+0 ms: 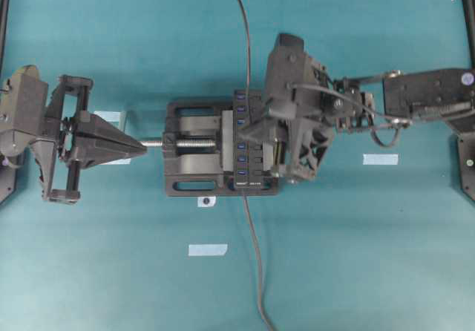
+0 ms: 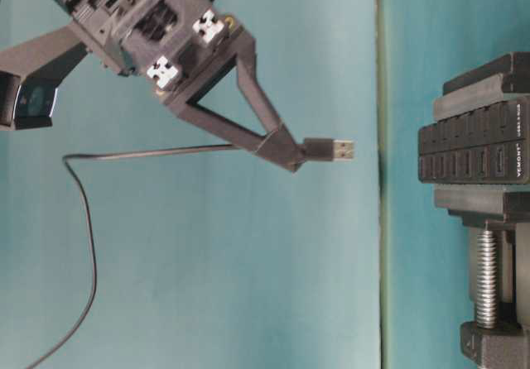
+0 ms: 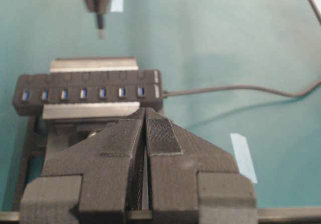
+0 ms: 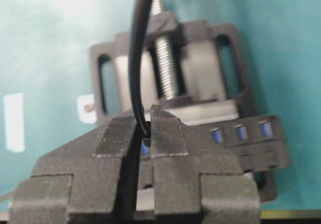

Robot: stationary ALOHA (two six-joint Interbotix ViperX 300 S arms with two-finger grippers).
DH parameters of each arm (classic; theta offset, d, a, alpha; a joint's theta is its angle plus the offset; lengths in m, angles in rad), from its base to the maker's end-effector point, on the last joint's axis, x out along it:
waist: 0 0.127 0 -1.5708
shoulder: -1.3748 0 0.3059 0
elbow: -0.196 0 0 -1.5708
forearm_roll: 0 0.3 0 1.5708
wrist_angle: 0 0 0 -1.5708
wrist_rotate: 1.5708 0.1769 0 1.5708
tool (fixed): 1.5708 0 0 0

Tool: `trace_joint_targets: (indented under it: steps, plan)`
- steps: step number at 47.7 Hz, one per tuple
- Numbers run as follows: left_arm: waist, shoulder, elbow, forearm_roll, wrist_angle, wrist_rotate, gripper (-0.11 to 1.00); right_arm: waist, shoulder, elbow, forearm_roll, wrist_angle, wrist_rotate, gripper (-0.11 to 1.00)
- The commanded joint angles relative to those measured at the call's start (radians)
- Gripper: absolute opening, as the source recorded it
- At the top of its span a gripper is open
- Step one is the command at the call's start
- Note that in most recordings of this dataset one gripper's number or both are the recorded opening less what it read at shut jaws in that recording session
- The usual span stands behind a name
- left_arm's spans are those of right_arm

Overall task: Insert the USB into the front port of the fixed hub.
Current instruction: 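Close the right gripper on the black USB cable plug, then carry the plug with the right gripper to the hub's front port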

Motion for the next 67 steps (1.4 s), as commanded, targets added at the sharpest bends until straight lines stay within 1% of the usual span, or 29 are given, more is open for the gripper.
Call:
trace_joint_targets:
  steps: [1, 18, 41, 67]
  plan:
    - [0.0, -0.005, -0.02, 0.002, -0.006, -0.002, 0.0, 0.014, -0.023, -0.009, 0.002, -0.015, 0.015, 0.01]
    - [-0.002, -0.005, -0.025, 0.002, -0.006, 0.0, 0.0, 0.041, 0.005, -0.008, 0.002, -0.058, 0.015, 0.01]
    - [-0.002, -0.003, -0.018, 0.002, -0.006, -0.003, 0.0, 0.04, 0.084, 0.006, -0.003, -0.083, 0.015, 0.01]
    - [-0.002, 0.0, -0.018, 0.002, -0.006, -0.005, 0.0, 0.046, 0.138, 0.008, -0.003, -0.127, 0.014, 0.01]
